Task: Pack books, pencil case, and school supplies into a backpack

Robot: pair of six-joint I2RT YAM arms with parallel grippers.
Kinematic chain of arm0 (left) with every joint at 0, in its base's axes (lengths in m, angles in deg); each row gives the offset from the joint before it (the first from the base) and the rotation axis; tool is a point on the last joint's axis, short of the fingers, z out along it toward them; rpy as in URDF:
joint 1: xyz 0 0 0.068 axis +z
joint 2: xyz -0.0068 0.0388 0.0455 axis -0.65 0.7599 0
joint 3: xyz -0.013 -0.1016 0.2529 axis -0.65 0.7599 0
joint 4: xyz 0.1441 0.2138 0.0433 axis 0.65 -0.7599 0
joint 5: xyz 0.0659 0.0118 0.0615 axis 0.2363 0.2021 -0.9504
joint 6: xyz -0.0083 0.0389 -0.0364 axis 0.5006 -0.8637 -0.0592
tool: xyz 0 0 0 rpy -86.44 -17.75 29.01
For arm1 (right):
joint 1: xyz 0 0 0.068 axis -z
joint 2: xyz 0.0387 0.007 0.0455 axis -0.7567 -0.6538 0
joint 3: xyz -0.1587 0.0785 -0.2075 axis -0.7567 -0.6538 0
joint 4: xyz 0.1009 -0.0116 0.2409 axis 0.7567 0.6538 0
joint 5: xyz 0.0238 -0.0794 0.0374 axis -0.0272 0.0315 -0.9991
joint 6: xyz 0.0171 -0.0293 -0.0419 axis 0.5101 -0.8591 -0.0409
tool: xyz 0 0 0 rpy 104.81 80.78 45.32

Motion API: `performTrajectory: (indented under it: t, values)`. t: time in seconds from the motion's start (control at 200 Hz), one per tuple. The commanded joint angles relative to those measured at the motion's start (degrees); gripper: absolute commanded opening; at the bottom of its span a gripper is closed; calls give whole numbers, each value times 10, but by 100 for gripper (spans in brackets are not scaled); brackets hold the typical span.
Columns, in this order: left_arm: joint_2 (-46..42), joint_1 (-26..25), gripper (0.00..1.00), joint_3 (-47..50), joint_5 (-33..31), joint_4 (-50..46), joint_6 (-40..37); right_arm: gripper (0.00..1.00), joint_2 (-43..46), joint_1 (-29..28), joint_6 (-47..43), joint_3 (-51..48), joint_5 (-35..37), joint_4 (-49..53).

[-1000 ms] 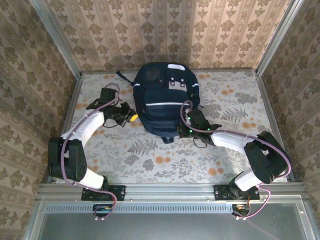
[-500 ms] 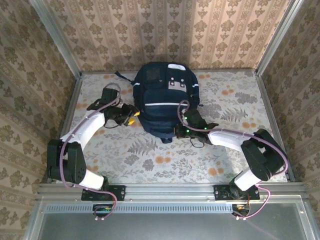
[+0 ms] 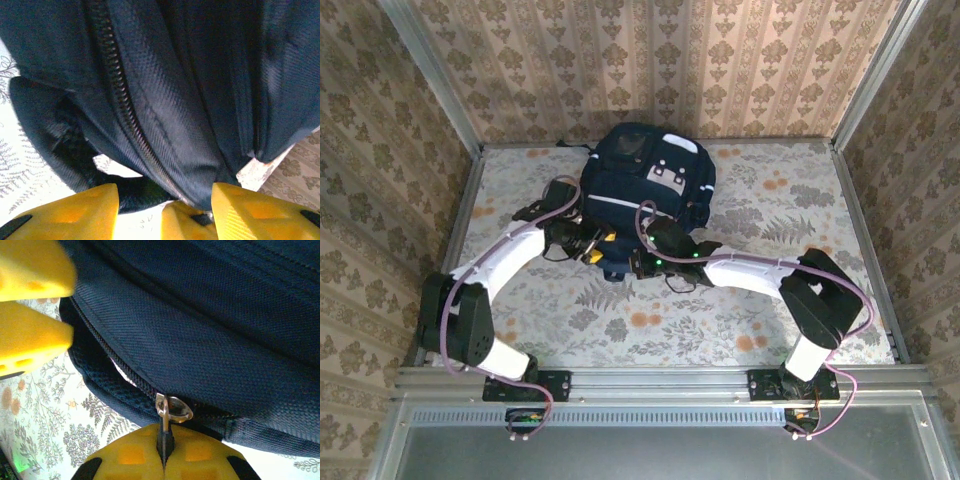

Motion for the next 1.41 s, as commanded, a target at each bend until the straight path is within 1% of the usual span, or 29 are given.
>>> performTrajectory:
  t: [0.0,0.065,0.105,0.27,0.355,0.635,0.9,1.145,1.28,1.34,1.385,1.4]
  values:
    - [27,0,51,-23,-8,-1,8,0,-10,-19,-19,32,10,10]
    - [42,0,47,-25,-13,5,4,0,-11,-22,-24,31,13,12]
    - [51,2,42,-26,-14,6,1,0,-12,-21,-28,30,17,14]
    - [66,10,11,-22,-25,10,-15,0,-19,-15,-54,43,41,72]
    - [67,20,0,-20,-34,4,-24,0,-19,0,-58,40,33,92]
    - [64,46,0,-15,-43,-7,-44,0,1,50,-63,-7,-2,97]
    - [56,57,0,-22,-44,-17,-56,0,5,91,-76,-34,-4,99]
    - [50,61,0,-13,-46,-18,-61,0,13,118,-73,-65,22,56]
    - [43,67,0,-10,-47,-23,-68,0,17,126,-77,-71,71,38]
    - [39,70,0,-8,-50,-24,-71,0,25,129,-82,-84,66,9]
    - [35,72,0,-4,-51,-24,-72,0,33,129,-93,-94,47,-17]
    - [34,73,0,-4,-52,-23,-72,0,36,129,-99,-99,31,-33]
